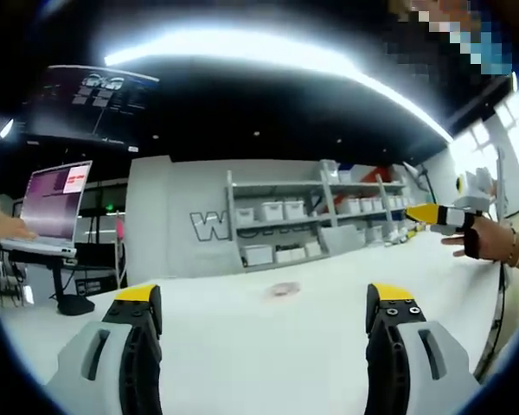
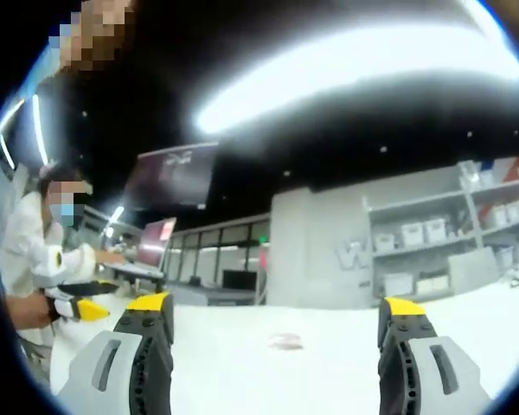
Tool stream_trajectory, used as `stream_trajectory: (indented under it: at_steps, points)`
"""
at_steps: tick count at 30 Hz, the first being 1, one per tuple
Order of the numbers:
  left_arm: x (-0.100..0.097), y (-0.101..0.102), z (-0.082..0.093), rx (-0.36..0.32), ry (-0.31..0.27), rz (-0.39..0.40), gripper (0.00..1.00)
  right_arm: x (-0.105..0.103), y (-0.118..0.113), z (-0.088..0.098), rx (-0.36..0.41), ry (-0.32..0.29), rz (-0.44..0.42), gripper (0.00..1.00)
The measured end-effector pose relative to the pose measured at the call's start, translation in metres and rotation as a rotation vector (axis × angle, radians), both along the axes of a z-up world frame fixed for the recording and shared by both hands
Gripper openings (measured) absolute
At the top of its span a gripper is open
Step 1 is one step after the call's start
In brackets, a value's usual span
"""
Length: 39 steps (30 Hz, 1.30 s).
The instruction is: Open the resealable bag by pulling the two sides of the seal apart until the entire bag opening is separated and visibly accessible.
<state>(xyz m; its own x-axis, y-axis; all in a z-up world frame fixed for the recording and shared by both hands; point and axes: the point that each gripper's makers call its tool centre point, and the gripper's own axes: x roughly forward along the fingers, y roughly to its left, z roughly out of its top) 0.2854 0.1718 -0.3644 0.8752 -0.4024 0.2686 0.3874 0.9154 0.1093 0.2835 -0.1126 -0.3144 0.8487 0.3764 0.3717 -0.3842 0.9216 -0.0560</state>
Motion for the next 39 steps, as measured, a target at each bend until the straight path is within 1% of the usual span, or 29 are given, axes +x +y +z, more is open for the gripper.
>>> stream_trajectory:
  at_steps: [2,4,6,9,13,16,20,23,29,33,39]
  points:
    - [0.0004,-0.0016,-0.0007,0.006,0.001,0.000,0.97,-0.0010,-0.0019,-0.0004,0.002,0.002,-0.004,1.00]
    - [0.0008,-0.0055,-0.0035,0.028,0.007,-0.005,0.96,-0.0037,-0.0090,0.0046,0.025,-0.020,-0.019,1.00]
    - [0.0013,-0.0065,-0.0061,0.039,0.022,-0.008,0.96,-0.0030,-0.0094,0.0049,0.019,-0.023,-0.027,1.00]
    - [0.0022,-0.0047,-0.0066,0.029,0.032,-0.006,0.96,-0.0022,-0.0056,0.0018,0.011,-0.006,-0.013,1.00]
    - [0.0034,-0.0026,-0.0068,0.019,0.039,0.003,0.96,-0.0045,-0.0032,0.0033,0.012,-0.015,0.000,1.00]
    - [0.0039,-0.0025,-0.0069,0.027,0.034,0.012,0.96,-0.0048,-0.0026,0.0024,0.018,-0.009,0.009,1.00]
    - [0.0045,-0.0033,-0.0090,0.034,0.047,0.007,0.96,-0.0050,-0.0043,0.0036,0.027,-0.012,0.005,1.00]
    - [0.0041,-0.0034,-0.0084,0.037,0.042,0.006,0.95,-0.0060,-0.0043,0.0042,0.037,-0.014,0.012,1.00]
    - [0.0048,-0.0053,-0.0080,0.051,0.031,0.009,0.95,-0.0047,-0.0037,0.0031,0.034,-0.008,0.015,1.00]
    - [0.0061,-0.0038,-0.0060,0.031,0.031,0.010,0.95,-0.0024,-0.0025,0.0019,0.033,0.001,0.023,1.00]
    - [0.0068,-0.0057,-0.0062,0.035,0.030,0.007,0.95,-0.0022,-0.0047,0.0020,0.032,-0.002,0.018,1.00]
